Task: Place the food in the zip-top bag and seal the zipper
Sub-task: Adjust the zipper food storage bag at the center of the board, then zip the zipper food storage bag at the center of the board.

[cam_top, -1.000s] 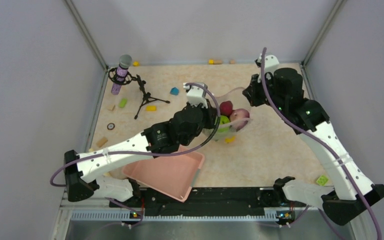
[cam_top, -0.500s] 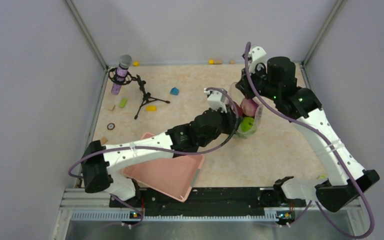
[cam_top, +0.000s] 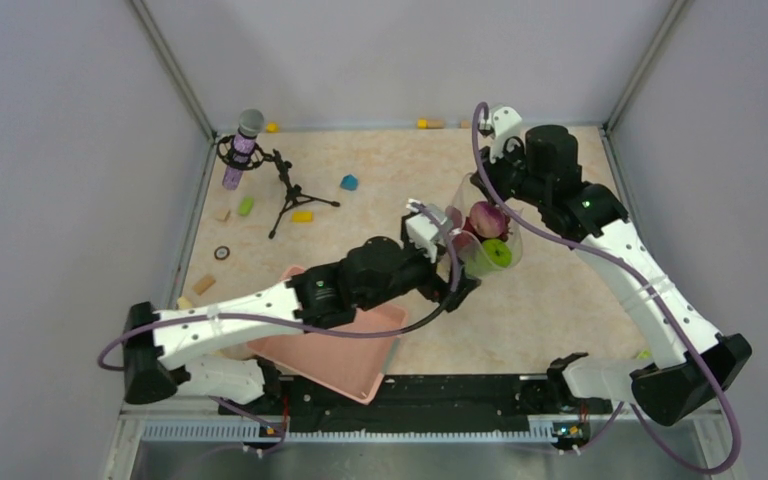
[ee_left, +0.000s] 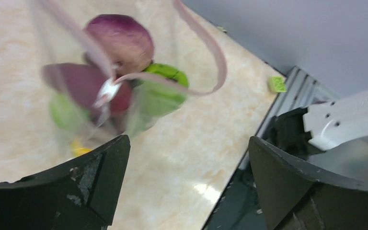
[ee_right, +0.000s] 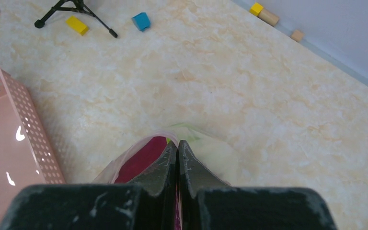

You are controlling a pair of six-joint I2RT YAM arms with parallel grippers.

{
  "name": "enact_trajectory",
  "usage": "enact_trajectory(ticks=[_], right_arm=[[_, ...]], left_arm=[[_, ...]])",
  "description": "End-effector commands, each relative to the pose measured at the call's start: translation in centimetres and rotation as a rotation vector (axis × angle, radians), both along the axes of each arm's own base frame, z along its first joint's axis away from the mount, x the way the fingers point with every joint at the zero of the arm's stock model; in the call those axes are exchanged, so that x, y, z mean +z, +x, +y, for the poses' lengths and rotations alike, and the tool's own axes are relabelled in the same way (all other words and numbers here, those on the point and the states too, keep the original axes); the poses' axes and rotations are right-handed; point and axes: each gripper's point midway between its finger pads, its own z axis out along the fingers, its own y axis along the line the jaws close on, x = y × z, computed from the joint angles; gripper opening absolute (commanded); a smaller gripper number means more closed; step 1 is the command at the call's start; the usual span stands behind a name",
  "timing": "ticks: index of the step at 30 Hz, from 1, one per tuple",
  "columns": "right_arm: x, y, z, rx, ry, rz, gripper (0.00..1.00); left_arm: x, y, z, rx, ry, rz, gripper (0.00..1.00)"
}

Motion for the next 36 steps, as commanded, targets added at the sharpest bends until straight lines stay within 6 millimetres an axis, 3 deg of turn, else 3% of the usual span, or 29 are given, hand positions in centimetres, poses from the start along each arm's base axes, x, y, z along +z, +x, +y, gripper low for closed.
enact_trajectory(ticks=[1, 4, 8, 12, 17, 22, 28, 36], right_arm=[[3.1, 0.6, 0.0, 0.017, 0.05, -0.126, 0.0], [2.9, 0.4, 0.5, 0.055, 0.06, -0.118, 0.0], [2.7, 0.3, 0.9, 0.071, 0.072, -0.102, 0.0], [2.6, -0.6, 2.0, 0.092, 0.157, -0.036, 0.0], [1.6, -0.1, 1.4, -0.013, 0.205, 0.032, 0.0], [0.7, 0.6, 0.5, -0.091, 0.193, 0.053, 0.0], [0.7, 0.8, 0.4, -0.101, 0.191, 0.053, 0.0], [0.0, 0.9, 0.4, -0.113, 0.2, 0.076, 0.0]], left_arm=[[1.4, 0.9, 6.4, 0.077, 0.105, -0.199, 0.98], [-0.5, 2.9, 9.0, 0.121, 0.222, -0.247, 0.98], [-1.7, 6.3, 10.2, 0.097, 0.205, -0.227, 0.97], [-1.6, 6.7, 8.7, -0.085, 0.143, -0.344, 0.91], [-1.9, 6.1, 6.4, -0.209, 0.081, -0.43, 0.84], [-1.8, 7.1, 5.1, -0.214, 0.011, -0.457, 0.7], [-1.1, 8.2, 5.0, -0.222, -0.088, -0.459, 0.59], [-2.7, 8.9, 4.0, -0.261, -0.067, -0.452, 0.5]])
